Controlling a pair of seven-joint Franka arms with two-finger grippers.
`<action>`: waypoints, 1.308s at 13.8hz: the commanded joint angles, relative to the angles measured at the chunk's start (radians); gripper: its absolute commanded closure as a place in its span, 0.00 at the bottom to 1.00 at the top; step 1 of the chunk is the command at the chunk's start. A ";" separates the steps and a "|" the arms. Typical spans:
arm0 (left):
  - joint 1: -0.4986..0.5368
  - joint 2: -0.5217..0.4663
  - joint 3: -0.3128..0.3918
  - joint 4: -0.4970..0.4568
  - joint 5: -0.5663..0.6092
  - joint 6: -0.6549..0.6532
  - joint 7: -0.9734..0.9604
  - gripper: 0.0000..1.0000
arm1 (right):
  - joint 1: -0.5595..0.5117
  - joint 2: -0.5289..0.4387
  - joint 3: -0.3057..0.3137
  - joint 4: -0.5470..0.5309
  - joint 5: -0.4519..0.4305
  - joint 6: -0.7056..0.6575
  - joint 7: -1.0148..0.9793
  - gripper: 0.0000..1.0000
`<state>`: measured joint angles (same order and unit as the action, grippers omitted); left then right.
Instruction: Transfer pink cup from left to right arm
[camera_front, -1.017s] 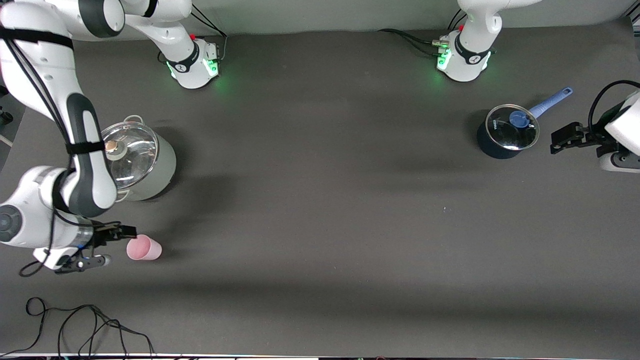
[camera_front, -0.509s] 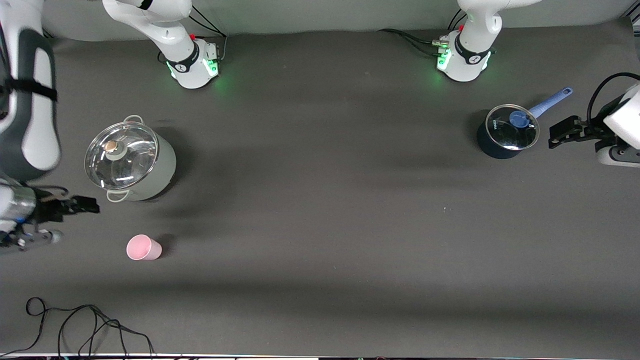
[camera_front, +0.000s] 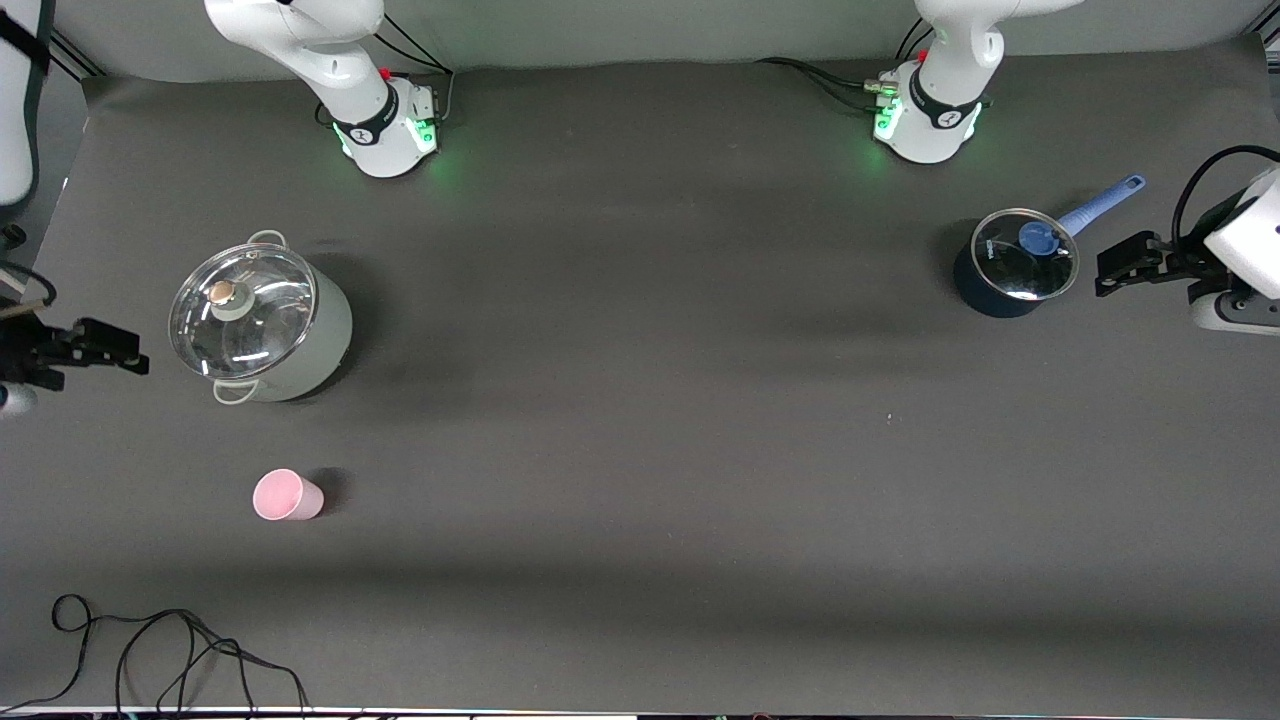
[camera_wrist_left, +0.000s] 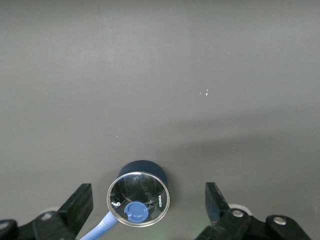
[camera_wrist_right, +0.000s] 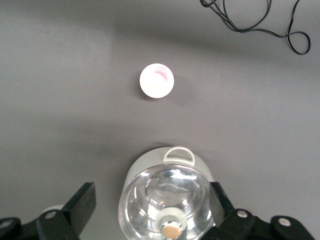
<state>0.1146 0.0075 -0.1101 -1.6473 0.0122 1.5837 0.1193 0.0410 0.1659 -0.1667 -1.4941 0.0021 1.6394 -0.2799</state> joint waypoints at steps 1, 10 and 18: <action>-0.001 0.005 0.006 0.015 -0.014 -0.016 0.005 0.00 | 0.026 -0.121 0.000 -0.147 -0.007 0.028 0.054 0.00; -0.173 0.012 0.175 0.023 -0.014 -0.001 0.003 0.00 | -0.044 -0.160 0.085 -0.166 -0.010 0.080 0.156 0.00; -0.171 0.037 0.162 0.063 -0.014 -0.018 0.005 0.00 | -0.104 -0.167 0.161 -0.138 -0.016 0.074 0.274 0.00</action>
<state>-0.0454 0.0332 0.0434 -1.6122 0.0060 1.5848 0.1203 -0.0618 0.0131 -0.0168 -1.6322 0.0021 1.7146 -0.0494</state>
